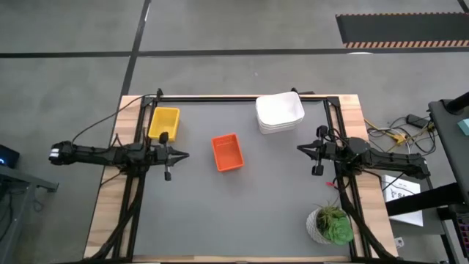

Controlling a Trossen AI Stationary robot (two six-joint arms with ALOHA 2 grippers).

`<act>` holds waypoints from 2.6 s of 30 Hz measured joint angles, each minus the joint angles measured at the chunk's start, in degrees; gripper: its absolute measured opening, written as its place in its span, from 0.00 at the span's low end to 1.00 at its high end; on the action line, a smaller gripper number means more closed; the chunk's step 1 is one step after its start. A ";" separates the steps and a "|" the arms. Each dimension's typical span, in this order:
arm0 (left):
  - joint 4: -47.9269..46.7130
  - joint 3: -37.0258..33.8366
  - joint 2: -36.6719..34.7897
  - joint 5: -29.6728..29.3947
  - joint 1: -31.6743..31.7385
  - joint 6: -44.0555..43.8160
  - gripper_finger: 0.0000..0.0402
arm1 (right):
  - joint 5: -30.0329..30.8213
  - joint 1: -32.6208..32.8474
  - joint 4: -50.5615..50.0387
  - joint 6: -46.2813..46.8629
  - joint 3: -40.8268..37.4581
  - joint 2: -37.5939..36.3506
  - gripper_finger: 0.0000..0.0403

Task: Stack baskets by color
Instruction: Return to Home Position

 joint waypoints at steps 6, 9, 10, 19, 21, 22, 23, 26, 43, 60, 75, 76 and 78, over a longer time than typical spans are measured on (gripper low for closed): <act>0.00 0.00 0.86 0.00 0.00 0.00 0.02 | 0.00 0.00 -0.01 0.01 0.00 0.02 0.03; 0.01 0.02 1.18 -0.01 0.00 0.00 0.02 | 0.00 0.00 -0.01 0.01 0.00 0.00 0.03; 0.00 0.02 1.26 0.00 0.00 0.00 0.02 | 0.00 0.00 0.00 0.00 0.00 0.02 0.03; 0.00 0.02 1.55 -0.01 0.00 0.00 0.02 | 0.00 0.00 0.00 0.00 -0.02 0.02 0.03; 0.02 0.02 1.49 -0.02 0.01 0.00 0.02 | 0.00 0.00 0.00 0.01 -0.02 0.02 0.03; 0.02 0.02 1.49 0.00 0.02 0.00 0.02 | 0.00 0.00 -0.02 0.00 -0.02 0.02 0.03; 0.00 0.02 1.49 -0.01 0.02 0.00 0.02 | 0.00 0.00 -0.02 0.00 -0.02 0.02 0.03; 0.02 0.02 1.53 -0.02 0.02 0.00 0.02 | 0.00 0.00 0.00 0.00 -0.02 0.02 0.03; 0.02 0.04 1.53 -0.02 0.02 0.00 0.02 | 0.00 0.02 0.00 0.00 -0.04 0.02 0.03; 0.02 0.04 1.53 -0.02 0.02 -0.01 0.02 | 0.00 0.00 -0.01 0.00 -0.04 0.02 0.03; 0.02 0.04 1.53 -0.02 0.02 -0.02 0.02 | 0.00 0.02 -0.02 0.00 -0.04 0.02 0.03; 0.02 0.04 1.53 -0.02 0.02 -0.01 0.02 | 0.00 0.02 -0.02 0.00 -0.04 0.02 0.03; 0.02 0.04 1.53 -0.02 0.02 -0.01 0.02 | 0.00 0.01 -0.01 0.00 -0.04 0.02 0.03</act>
